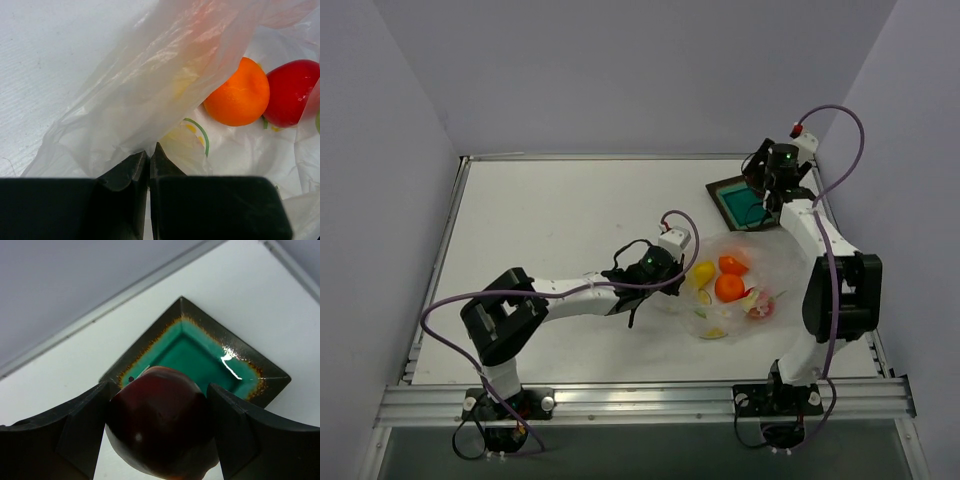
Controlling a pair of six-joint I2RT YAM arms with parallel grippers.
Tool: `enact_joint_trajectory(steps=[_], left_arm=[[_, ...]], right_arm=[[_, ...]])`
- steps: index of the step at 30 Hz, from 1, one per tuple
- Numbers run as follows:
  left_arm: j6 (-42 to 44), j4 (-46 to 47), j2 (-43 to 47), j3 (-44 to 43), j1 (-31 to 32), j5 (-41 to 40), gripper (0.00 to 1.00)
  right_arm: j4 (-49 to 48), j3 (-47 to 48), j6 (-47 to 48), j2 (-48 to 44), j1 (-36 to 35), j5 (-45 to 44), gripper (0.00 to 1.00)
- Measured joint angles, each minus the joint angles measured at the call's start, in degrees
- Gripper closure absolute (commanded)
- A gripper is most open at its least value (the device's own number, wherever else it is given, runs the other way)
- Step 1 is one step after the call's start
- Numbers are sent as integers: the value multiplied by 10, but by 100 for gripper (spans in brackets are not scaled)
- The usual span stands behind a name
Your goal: Take the fake fruits out of the plastic bag
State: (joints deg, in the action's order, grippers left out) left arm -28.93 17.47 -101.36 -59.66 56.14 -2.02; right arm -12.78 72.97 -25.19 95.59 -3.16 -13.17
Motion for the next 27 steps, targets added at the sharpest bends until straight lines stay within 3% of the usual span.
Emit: enact_joint_trajectory(steps=[9,11,12,15,18,23,25,26,27], left_arm=[[14,16,0,19,0,1,98],[19,18,0,27,-1,1,98],[21,21,0,31,-1,1,98],[28,24,0,32,-2,1,98],[32,29,8,37,-3,1,98],[33,38,23,46,-3,1,98],[32,44,23,50,-3,0,98],[32,46,23,52,-3,0,98],[32,48,23,55,-3,-1,98]], right_arm=[[-28,34,9,170,21,43,56],[-32,36,9,183,21,44,48],[-33,37,9,187,21,44,33],[-33,37,5,189,21,44,8],[-29,37,1,180,21,45,2],[-17,19,-5,79,19,56,1],[-18,-9,-8,-4,14,58,14],[-24,-31,-11,-61,7,56,29],[-29,-54,-12,-113,-7,50,36]])
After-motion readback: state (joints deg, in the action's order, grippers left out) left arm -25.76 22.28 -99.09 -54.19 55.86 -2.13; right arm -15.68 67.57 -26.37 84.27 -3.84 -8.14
